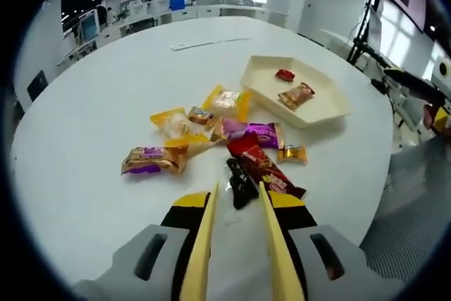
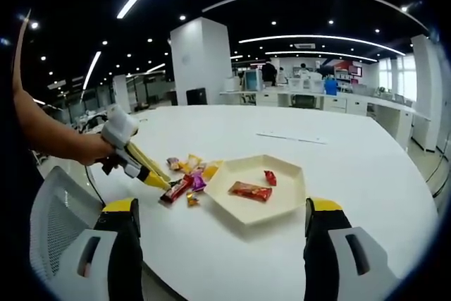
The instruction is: Place the target food into the container with the food tongs after gripping and lifting it, then release it inside without dropping or visibly crushing the food.
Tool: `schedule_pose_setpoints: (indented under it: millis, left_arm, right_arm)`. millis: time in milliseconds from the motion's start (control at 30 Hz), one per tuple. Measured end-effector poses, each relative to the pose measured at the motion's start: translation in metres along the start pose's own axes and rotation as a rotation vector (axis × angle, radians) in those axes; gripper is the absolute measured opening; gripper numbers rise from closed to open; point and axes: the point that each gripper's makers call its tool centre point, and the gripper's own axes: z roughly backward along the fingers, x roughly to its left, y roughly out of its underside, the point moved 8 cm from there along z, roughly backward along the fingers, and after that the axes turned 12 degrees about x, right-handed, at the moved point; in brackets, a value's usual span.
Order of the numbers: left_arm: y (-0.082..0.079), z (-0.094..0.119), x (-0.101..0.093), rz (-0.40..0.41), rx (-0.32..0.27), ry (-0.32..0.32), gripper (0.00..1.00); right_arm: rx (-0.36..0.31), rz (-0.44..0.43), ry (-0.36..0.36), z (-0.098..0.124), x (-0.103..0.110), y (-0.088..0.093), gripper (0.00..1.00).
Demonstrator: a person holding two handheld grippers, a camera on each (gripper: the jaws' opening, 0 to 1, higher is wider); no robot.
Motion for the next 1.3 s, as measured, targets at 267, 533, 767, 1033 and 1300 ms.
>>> schedule_pose_setpoints:
  millis: [267,533,767,1033,1300]
  left_arm:
    - [-0.002,-0.001,-0.002,0.04,0.007,0.001,0.26]
    - [-0.007,0.003,-0.007,-0.09,0.014,-0.046,0.16]
    - [-0.004,0.003,-0.004,-0.068,0.049,-0.013,0.18]
    - [-0.006,-0.002,0.0,-0.056,0.048,-0.022,0.2]
    - [-0.003,-0.006,-0.007,-0.035,0.057,-0.027,0.22]
  right_arm:
    - [0.002,0.002,0.0,0.0,0.0,0.0,0.95]
    - [0.0,-0.001,0.005,0.0,0.0,0.0,0.95]
    - [-0.001,-0.002,0.005,0.0,0.0,0.0,0.95]
    - [0.0,0.002,0.004,0.0,0.0,0.0,0.95]
    - [-0.002,-0.003,0.009,0.001,-0.001,0.0,0.94]
